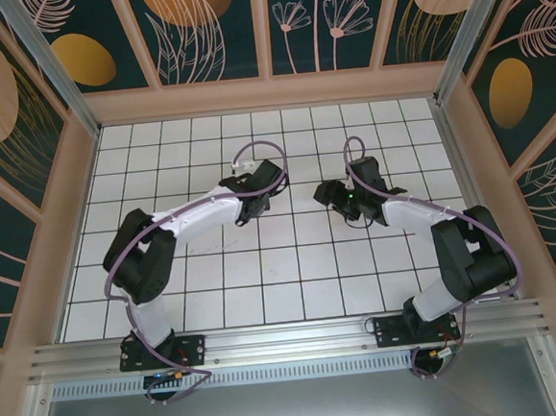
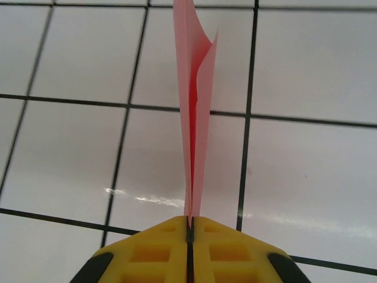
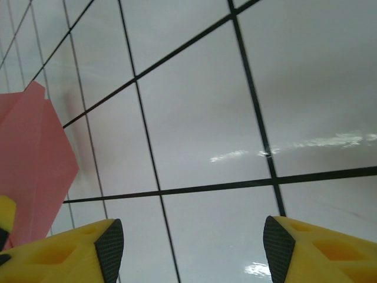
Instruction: Fold a paper plane with a square sheet of paper (pick it up from the middle)
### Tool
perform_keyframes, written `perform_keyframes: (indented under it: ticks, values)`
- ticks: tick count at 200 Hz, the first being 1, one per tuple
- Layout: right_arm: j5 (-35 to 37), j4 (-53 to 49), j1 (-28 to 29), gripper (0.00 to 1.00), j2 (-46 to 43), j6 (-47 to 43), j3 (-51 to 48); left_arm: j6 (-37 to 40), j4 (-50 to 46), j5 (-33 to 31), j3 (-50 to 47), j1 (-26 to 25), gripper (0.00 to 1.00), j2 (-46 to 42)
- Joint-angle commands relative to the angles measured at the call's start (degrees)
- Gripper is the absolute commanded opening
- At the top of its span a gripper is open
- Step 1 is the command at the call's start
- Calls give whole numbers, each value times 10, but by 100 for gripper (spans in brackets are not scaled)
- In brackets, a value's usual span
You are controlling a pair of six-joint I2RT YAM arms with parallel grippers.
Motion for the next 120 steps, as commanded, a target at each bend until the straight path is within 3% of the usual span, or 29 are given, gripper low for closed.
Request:
perform_keyframes:
  ticks: [1,12,43,68,88,120]
  values:
    - [33,0,-2,67,-24,20,-20,-3,37,83,14,-1,26,15]
    - [37,-1,-2,66,-25,21,-21,-1,83,136,8,0,35,13]
    - [29,-5,5,66,-24,7,-15,-3,125,187,0,16,61,-9]
    - [24,-1,41,62,-2,4,11,-9,181,248,-54,52,73,-62]
    - [17,-1,93,58,42,7,57,-13,195,242,-97,75,80,-112]
    - [-8,-7,161,49,131,13,147,-23,188,179,-157,96,92,-176]
